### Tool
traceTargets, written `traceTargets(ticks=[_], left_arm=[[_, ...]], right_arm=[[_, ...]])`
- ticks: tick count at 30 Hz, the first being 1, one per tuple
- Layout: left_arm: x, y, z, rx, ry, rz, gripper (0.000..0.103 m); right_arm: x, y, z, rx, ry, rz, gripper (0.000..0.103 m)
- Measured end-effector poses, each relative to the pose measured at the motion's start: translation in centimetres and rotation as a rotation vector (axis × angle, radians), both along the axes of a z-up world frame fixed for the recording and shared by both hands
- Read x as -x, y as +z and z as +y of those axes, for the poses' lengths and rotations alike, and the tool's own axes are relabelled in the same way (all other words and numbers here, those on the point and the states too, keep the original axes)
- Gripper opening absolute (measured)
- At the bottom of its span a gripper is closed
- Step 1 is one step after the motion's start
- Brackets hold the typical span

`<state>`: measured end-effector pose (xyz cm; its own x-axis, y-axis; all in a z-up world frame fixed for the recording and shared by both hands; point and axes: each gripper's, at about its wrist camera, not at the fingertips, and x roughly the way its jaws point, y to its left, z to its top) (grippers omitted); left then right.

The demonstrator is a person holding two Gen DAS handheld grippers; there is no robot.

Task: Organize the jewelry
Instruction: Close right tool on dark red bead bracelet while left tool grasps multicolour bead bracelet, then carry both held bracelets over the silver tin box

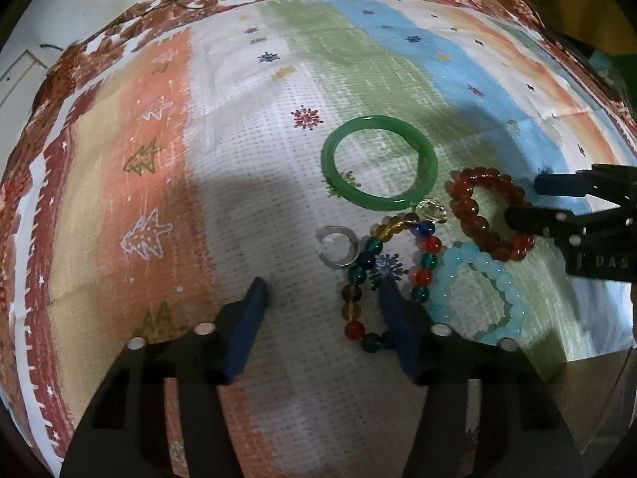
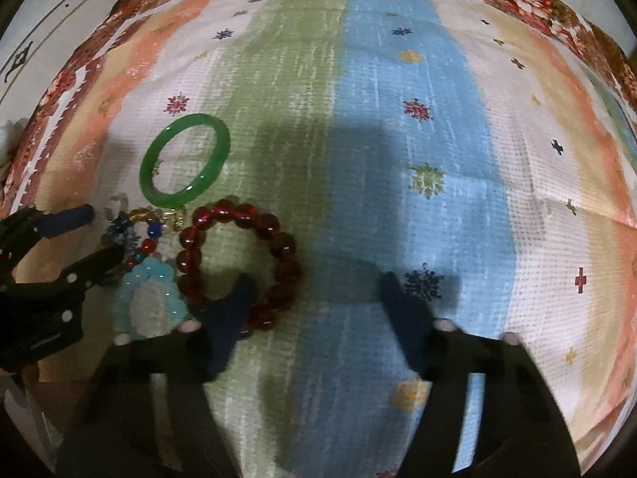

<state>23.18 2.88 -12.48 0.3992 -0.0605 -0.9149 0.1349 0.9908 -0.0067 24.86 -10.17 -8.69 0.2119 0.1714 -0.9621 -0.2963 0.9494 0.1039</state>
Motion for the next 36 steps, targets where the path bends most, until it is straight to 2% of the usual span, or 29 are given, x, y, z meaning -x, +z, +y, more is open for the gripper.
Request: traceTargets(ticks=[1, 3, 5, 6, 10, 16, 21, 36], left_arm=[[0.1, 0.0, -0.1, 0.002, -0.009, -0.002, 0.039], [0.2, 0.1, -0.4, -0.008, -0.027, -0.006, 0.029], [0.2, 0.1, -0.6, -0.014, -0.027, -0.005, 0.011], [0.1, 0.1, -0.5, -0.016, -0.022, -0.003, 0.01], [0.3, 0.5, -0.2, 0.007, -0.014, 0.008, 0.009], [1.0, 1.5, -0.2, 0.025, -0.015, -0.006, 0.009], [1.4, 3.5, 0.2, 0.053, 0.001, -0.043, 0.009], [3.1, 6.9, 0.7, 0.11, 0.028, -0.109, 0.009]], right_arm=[[0.1, 0.1, 0.1, -0.007, 0.01, 0.003, 0.044], [0.3, 0.1, 0.4, -0.017, 0.029, 0.009, 0.026], [0.4, 0.1, 0.7, -0.031, 0.044, 0.019, 0.022], [0.3, 0.1, 0.8, -0.03, 0.046, 0.018, 0.021], [0.3, 0.3, 0.5, -0.04, 0.04, 0.022, 0.015], [0.6, 1.1, 0.3, -0.046, 0.045, 0.013, 0.015], [1.0, 2.6, 0.6, -0.064, 0.056, -0.015, 0.015], [3.1, 6.6, 1.0, -0.129, 0.071, -0.073, 0.015]])
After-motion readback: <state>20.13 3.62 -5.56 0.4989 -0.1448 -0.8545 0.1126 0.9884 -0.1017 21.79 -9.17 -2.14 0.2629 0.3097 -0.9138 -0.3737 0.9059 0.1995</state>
